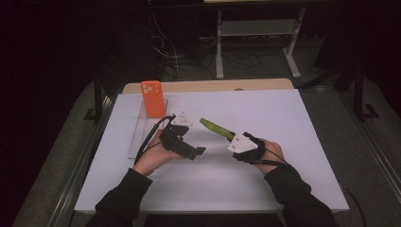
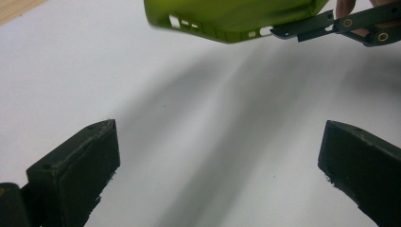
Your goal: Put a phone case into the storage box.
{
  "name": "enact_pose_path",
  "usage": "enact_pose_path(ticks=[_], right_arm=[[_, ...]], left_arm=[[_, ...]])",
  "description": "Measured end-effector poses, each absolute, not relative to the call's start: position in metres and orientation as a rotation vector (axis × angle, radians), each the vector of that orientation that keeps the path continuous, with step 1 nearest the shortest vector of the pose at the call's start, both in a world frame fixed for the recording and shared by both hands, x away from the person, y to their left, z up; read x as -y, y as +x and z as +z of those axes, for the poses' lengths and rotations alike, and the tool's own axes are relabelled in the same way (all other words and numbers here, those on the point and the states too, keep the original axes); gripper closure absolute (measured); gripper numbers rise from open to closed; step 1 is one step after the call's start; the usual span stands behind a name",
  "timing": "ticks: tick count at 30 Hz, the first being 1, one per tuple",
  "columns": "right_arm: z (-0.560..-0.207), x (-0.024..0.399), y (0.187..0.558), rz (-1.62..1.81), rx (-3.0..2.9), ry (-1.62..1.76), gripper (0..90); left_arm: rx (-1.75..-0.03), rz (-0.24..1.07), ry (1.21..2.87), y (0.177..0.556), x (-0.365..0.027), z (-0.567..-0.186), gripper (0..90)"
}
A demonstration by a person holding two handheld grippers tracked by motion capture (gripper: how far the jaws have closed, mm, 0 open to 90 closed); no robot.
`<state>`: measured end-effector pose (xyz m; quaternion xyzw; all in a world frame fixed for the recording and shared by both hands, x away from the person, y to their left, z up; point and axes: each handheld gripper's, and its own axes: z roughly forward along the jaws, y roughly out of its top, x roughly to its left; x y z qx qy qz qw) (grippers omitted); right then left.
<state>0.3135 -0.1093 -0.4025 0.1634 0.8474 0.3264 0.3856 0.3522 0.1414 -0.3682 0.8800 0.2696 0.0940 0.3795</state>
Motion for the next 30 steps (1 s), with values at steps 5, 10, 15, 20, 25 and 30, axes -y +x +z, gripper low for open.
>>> enact_pose_path(ticks=[5,10,15,20,25,30], right_arm=[[-0.399,0.114,0.318,0.949,-2.207,0.562,75.8],[-0.396,0.121,0.323,1.081,-2.234,0.714,75.8],[-0.394,0.128,0.330,1.194,-2.255,0.855,75.8],[-0.395,0.132,0.333,1.307,-2.267,0.986,75.9],[-0.395,0.137,0.336,1.402,-2.260,1.097,75.8],[-0.395,0.135,0.335,1.424,-2.266,1.112,75.8]], left_arm=[[-0.710,0.242,2.238,0.352,-0.142,-0.368,0.0],[-0.729,0.238,2.218,0.352,-0.141,-0.368,0.0],[-0.727,0.240,2.226,0.352,-0.142,-0.368,0.0],[-0.734,0.237,2.214,0.353,-0.142,-0.368,0.0],[-0.750,0.234,2.195,0.354,-0.143,-0.367,0.0],[-0.775,0.229,2.139,0.356,-0.144,-0.363,0.0]])
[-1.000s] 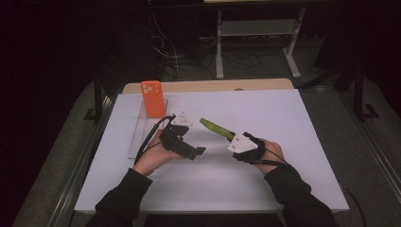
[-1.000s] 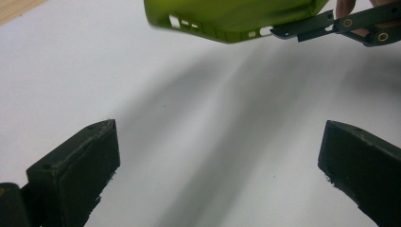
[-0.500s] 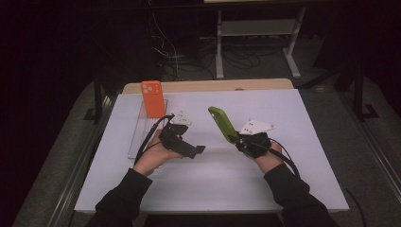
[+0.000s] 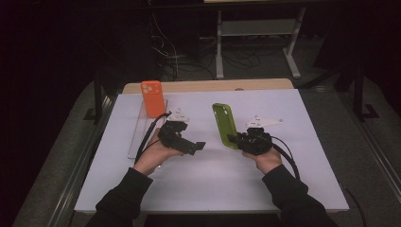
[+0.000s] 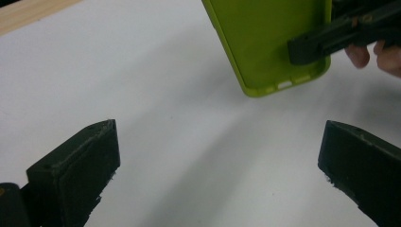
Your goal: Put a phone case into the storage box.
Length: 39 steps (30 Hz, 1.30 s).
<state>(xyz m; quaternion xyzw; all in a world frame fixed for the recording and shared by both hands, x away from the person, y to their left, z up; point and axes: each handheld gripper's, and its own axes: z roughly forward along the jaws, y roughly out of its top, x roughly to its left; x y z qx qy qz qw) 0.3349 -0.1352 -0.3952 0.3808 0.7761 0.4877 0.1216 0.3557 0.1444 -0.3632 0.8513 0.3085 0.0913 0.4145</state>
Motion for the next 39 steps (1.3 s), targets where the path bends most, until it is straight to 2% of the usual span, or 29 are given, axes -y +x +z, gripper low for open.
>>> enact_pose_path(ticks=[14,39], right_arm=[[-0.395,0.122,0.332,1.458,-2.278,1.084,75.9],[-0.390,0.102,0.324,1.505,-2.278,1.041,75.9]], left_arm=[[-0.811,0.201,2.005,0.368,-0.139,-0.347,0.0],[-0.793,0.191,1.906,0.378,-0.109,-0.342,0.0]])
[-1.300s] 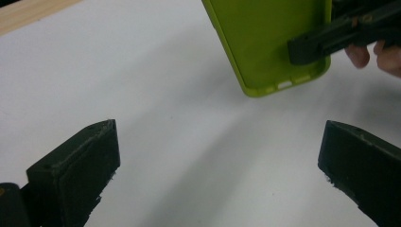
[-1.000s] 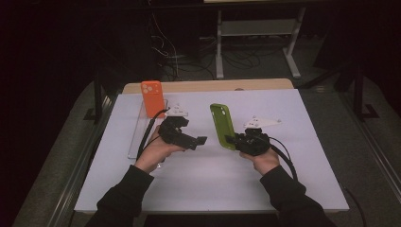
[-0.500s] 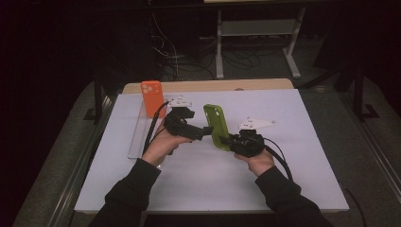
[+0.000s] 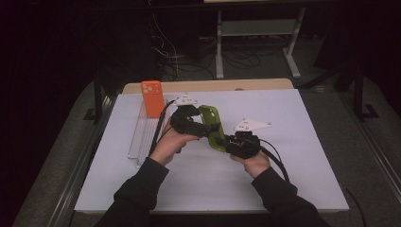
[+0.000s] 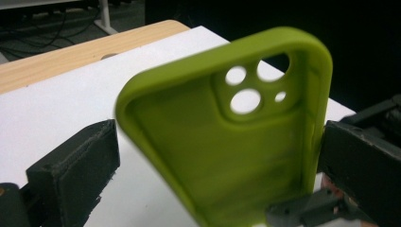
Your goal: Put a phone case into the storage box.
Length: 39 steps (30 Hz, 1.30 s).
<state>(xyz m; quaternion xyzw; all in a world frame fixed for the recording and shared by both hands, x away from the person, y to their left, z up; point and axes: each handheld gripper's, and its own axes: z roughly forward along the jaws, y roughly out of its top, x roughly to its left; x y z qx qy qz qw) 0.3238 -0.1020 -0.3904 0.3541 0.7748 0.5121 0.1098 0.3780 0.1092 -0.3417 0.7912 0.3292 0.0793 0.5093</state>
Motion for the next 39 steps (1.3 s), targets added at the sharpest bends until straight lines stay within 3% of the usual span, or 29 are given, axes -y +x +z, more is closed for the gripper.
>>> enact_pose_path(ticks=[11,20,39], right_arm=[[-0.3920,0.0955,0.3218,1.504,-2.289,1.034,75.9],[-0.3968,0.0951,0.3231,1.471,-2.294,1.031,75.9],[-0.3966,0.0953,0.3249,1.446,-2.301,0.990,71.3]], left_arm=[[-0.811,0.155,1.862,0.3809,-0.1040,-0.3448,0.0],[-0.833,0.160,1.832,0.3834,-0.1036,-0.3480,9.5],[-0.807,0.188,1.841,0.3811,-0.1056,-0.3420,13.4]])
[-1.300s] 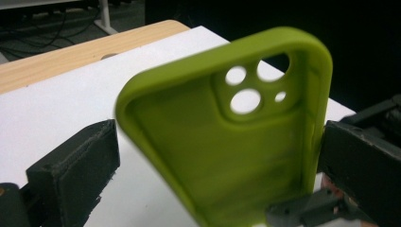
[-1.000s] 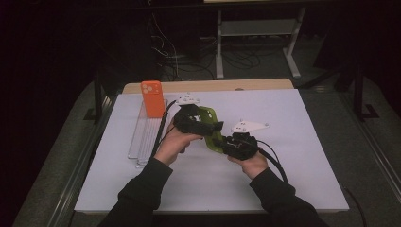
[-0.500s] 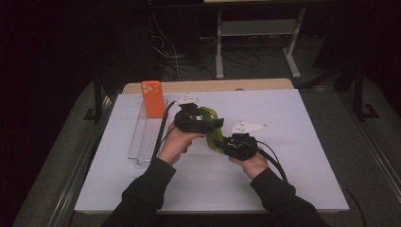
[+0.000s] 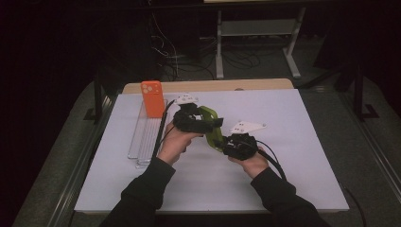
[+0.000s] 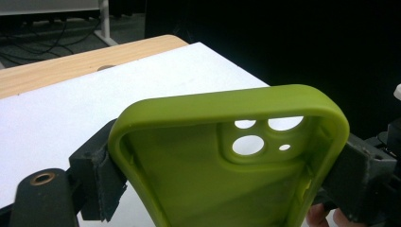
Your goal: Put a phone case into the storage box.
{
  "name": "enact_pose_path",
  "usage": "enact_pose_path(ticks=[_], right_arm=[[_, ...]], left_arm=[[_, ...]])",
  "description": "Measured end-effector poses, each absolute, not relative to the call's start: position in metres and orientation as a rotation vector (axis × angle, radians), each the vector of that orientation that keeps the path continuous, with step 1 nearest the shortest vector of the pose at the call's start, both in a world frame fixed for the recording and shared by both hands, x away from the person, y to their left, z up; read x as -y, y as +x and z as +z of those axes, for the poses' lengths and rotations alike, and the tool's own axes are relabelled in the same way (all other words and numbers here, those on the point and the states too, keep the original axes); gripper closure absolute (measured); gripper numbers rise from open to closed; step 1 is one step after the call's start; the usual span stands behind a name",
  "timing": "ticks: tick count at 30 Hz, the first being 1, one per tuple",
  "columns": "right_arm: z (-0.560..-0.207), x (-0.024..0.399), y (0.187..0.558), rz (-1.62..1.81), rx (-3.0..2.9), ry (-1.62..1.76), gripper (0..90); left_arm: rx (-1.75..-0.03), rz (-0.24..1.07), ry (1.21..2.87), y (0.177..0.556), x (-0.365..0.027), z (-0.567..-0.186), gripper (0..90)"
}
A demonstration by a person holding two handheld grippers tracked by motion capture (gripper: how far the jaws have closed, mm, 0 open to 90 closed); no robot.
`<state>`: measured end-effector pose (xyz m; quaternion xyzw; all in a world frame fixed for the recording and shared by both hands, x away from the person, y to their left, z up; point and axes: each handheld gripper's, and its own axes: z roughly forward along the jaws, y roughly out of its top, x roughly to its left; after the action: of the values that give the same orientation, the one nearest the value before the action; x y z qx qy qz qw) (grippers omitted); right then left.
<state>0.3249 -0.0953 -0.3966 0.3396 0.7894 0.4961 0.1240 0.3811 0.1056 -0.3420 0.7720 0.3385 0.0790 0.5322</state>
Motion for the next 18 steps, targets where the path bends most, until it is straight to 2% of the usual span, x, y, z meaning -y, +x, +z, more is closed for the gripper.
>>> enact_pose_path(ticks=[15,18], right_arm=[[-0.399,0.117,0.324,1.320,-2.352,1.042,18.1],[-0.402,0.126,0.323,1.301,-2.359,1.062,12.4]], left_arm=[[-0.845,0.296,1.840,0.393,-0.129,-0.321,13.9],[-0.857,0.330,1.838,0.398,-0.138,-0.313,13.9]])
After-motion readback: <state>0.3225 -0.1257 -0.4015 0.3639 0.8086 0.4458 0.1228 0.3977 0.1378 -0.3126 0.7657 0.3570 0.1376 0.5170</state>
